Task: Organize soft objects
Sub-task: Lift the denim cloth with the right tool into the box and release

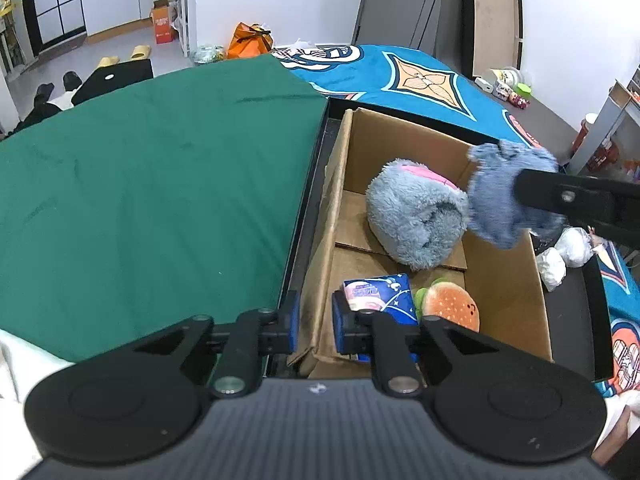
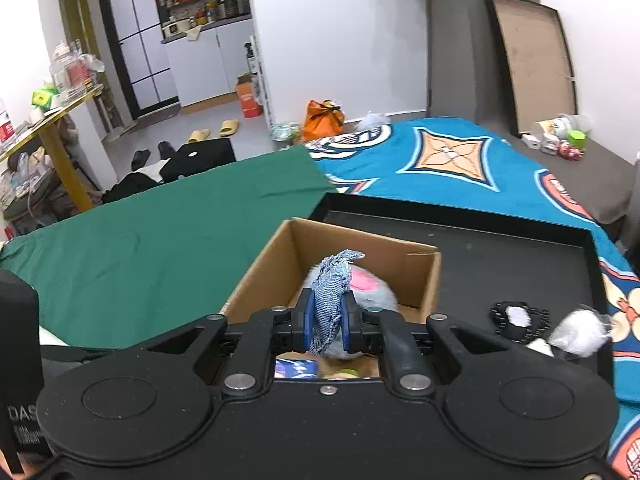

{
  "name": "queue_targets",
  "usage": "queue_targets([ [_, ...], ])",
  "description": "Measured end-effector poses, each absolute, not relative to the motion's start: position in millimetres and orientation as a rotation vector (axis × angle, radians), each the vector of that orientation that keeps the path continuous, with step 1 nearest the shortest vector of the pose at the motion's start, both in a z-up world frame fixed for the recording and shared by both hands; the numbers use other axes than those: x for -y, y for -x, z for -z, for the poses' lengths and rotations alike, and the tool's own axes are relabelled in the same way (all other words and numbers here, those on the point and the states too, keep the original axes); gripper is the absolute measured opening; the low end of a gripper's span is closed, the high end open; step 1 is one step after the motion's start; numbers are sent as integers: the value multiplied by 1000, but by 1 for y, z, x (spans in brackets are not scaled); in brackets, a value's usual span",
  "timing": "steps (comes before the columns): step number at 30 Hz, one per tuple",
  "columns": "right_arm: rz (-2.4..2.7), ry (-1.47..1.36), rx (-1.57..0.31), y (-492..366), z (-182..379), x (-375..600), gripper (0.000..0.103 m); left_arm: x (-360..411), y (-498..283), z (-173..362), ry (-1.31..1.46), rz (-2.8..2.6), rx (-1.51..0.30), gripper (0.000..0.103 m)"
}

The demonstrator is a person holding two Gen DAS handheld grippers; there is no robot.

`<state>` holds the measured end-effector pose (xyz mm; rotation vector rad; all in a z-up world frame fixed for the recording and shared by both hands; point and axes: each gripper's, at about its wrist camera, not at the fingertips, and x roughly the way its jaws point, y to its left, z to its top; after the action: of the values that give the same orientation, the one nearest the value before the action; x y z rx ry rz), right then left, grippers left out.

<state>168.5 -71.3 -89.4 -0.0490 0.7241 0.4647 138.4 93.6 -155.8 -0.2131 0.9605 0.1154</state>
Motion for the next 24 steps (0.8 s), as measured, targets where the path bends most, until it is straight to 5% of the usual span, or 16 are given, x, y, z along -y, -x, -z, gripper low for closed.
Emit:
queue_targets([
  [24,-476,8,-775,-172,103,86,27,-89,-144,158,172,-152,-988,13],
])
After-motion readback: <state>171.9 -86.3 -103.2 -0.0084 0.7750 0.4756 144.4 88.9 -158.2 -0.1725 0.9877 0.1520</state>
